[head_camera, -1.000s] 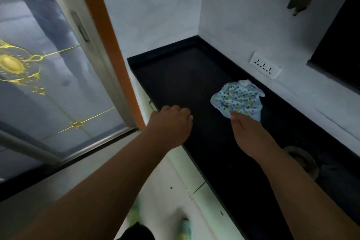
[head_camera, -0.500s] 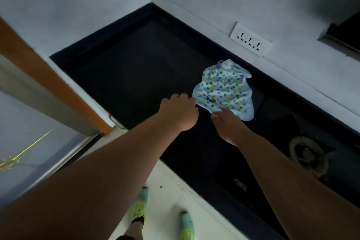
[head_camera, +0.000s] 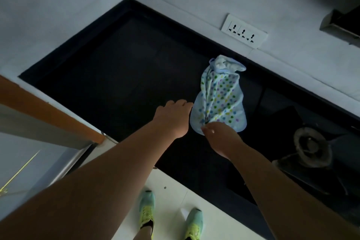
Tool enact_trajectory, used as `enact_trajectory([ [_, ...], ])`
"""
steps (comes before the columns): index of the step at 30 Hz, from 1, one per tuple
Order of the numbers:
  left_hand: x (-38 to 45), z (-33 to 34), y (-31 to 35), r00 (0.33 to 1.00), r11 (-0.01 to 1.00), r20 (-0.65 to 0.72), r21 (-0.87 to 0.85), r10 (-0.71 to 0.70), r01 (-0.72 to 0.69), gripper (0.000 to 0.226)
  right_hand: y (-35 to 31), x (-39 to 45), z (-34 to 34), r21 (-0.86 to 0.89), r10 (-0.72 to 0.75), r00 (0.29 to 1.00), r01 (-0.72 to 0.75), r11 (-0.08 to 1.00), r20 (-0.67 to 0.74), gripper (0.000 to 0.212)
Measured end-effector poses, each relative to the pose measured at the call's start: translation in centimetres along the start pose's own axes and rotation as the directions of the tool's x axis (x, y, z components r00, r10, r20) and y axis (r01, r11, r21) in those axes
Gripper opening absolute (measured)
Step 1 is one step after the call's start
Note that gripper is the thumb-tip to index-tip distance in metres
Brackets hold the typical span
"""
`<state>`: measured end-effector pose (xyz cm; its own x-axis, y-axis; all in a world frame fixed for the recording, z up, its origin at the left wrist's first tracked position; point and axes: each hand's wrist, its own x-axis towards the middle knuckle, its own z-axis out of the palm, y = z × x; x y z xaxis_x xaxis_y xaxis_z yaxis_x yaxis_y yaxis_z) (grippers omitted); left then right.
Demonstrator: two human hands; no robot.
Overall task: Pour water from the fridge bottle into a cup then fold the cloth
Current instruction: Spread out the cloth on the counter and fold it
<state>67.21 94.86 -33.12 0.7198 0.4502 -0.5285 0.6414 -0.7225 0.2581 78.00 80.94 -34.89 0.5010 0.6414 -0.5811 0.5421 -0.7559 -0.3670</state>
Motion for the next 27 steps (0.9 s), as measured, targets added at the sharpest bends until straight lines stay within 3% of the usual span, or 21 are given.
enact_trajectory([
  [3, 0.1, 1.2, 0.1, 0.998, 0.997, 0.034, 0.054, 0.054, -0.056, 0.096, -0.1, -3.6, 0.1, 0.059, -0.045, 0.999, 0.045, 0.997, -0.009, 0.039],
  [6, 0.5, 2.7, 0.7, 0.995, 0.997, 0.068, 0.03, 0.066, -0.068, 0.096, 0.0, -5.6, -0.2, 0.151, -0.089, 0.995, 0.096, 0.984, -0.052, 0.039],
  [8, 0.6, 3.6, 1.4, 0.994, 0.996, 0.074, -0.022, 0.085, -0.083, 0.077, 0.1, -6.6, -0.7, 0.272, -0.101, 0.993, 0.114, 0.955, -0.064, 0.03],
  [11, 0.2, 3.6, 2.6, 0.995, 0.982, 0.017, -0.165, 0.1, -0.096, 0.029, 0.5, -7.2, -1.7, 0.466, -0.079, 0.993, 0.11, 0.878, -0.087, 0.018],
  [13, -0.6, 2.6, 3.5, 0.996, 0.948, -0.046, -0.304, 0.082, -0.093, 0.02, 0.7, -7.4, -2.5, 0.491, -0.017, 0.987, 0.094, 0.866, -0.159, 0.021],
  [16, -2.2, 0.4, 4.6, 0.986, 0.853, -0.151, -0.502, 0.077, -0.143, 0.026, 1.3, -7.7, -3.5, 0.522, 0.067, 0.964, 0.081, 0.849, -0.259, 0.038],
  [19, -4.6, -2.3, 5.8, 0.947, 0.701, -0.273, -0.642, 0.171, -0.312, 0.031, 0.8, -8.6, -4.6, 0.606, 0.028, 0.982, 0.092, 0.79, -0.186, 0.063],
  [23, -7.9, -6.2, 6.9, 0.867, 0.543, -0.368, -0.677, 0.335, -0.497, 0.048, -1.0, -10.1, -6.3, 0.695, -0.042, 0.978, 0.175, 0.698, -0.204, 0.035],
  [27, -9.6, -8.2, 6.0, 0.897, 0.454, -0.33, -0.778, 0.294, -0.435, 0.056, -2.2, -12.4, -8.9, 0.736, -0.038, 0.943, 0.282, 0.615, -0.329, 0.031],
])
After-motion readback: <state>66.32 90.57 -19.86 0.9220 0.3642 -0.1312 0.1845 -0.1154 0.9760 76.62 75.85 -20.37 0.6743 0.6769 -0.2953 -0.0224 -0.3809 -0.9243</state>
